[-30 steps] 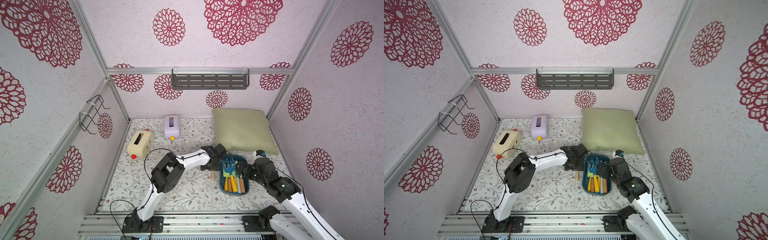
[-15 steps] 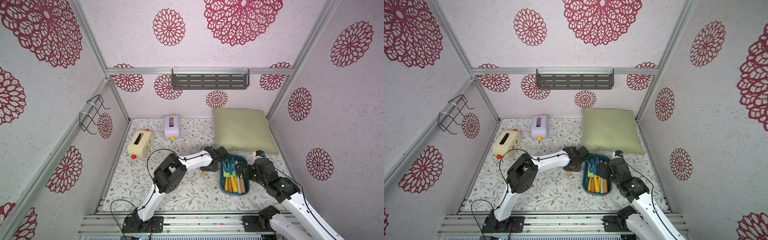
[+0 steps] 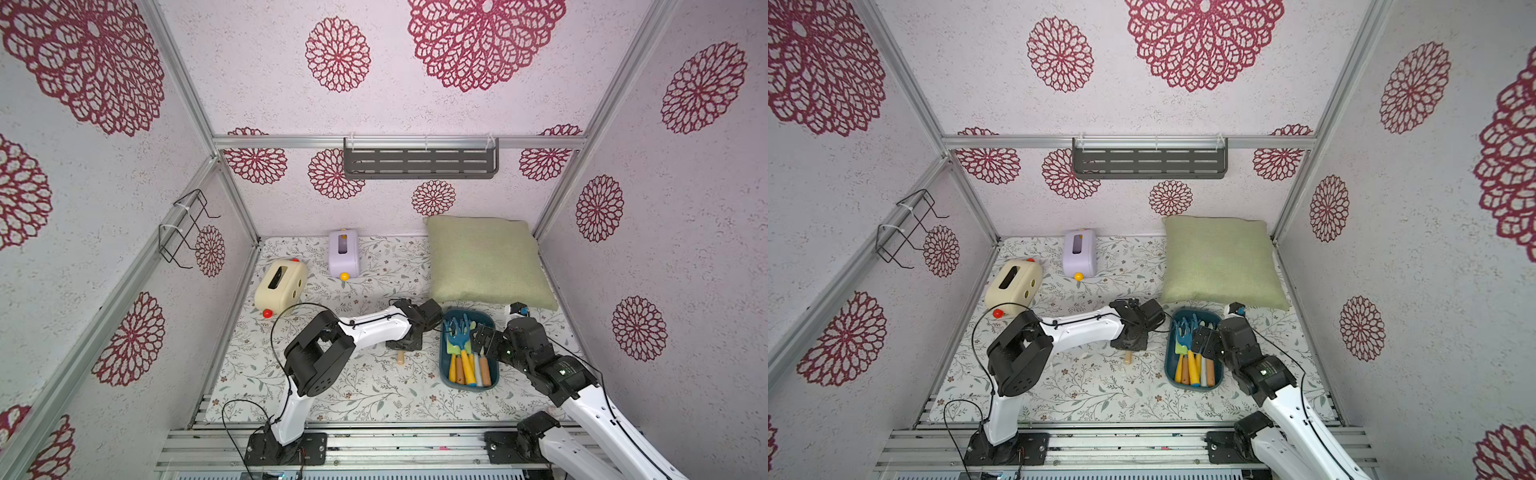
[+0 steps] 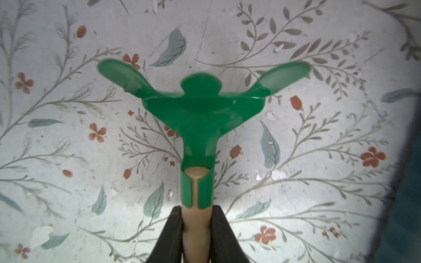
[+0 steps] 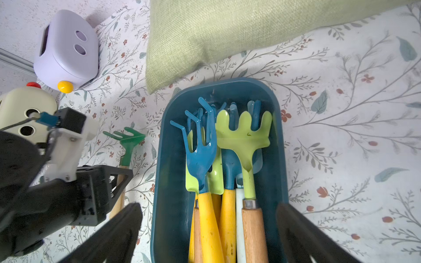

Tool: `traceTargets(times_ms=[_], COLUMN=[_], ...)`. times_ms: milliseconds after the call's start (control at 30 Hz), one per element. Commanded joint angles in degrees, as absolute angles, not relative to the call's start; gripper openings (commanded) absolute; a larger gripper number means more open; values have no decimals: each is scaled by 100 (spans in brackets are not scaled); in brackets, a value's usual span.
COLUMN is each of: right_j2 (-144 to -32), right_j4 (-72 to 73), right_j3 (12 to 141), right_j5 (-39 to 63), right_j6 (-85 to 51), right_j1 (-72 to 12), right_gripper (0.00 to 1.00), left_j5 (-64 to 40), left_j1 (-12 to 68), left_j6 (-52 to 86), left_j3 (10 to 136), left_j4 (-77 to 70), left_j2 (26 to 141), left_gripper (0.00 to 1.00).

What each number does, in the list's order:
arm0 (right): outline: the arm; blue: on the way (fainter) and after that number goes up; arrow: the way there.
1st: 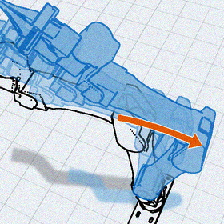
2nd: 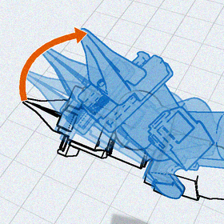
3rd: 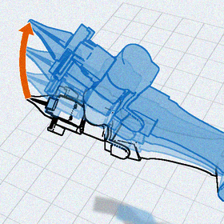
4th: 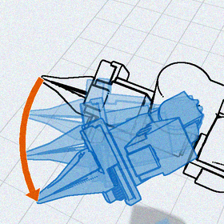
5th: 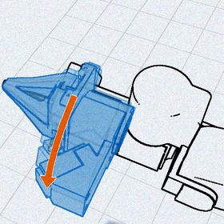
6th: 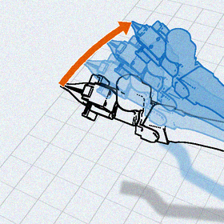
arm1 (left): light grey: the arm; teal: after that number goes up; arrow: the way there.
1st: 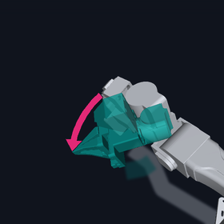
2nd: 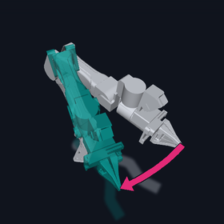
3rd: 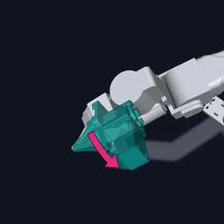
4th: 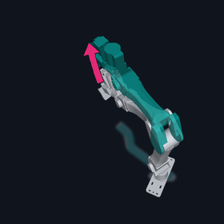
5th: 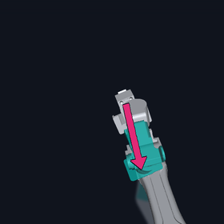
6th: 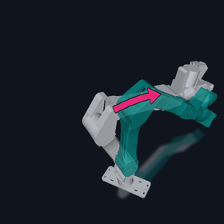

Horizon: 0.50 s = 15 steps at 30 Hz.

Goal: Put the rake into the storage box
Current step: Pick up the rake at the center of the board, then place the rake in the storage box.

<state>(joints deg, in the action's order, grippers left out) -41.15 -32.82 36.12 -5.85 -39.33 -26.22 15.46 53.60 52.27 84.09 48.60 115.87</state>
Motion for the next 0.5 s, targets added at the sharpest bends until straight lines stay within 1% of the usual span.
traceTargets(times_ms=[0,233,467], right_j2=[-4074,-3906,-3560], right_j4=[-3214,-3345,-3370], right_j3=[3628,3608,3534], right_j5=[-747,-1165,-1382], right_j6=[-4119,-4313,-4456], right_j1=[-2566,-2551,-2551], right_gripper=[99,99,99], left_j5=[1496,1293,833], left_j1=[5478,5776,6072], left_j6=[5228,5260,5335], left_j3=[8363,8605,8900], left_j4=[4561,4446,3994], left_j2=[11006,10750,10809], left_gripper=[21,20,21])
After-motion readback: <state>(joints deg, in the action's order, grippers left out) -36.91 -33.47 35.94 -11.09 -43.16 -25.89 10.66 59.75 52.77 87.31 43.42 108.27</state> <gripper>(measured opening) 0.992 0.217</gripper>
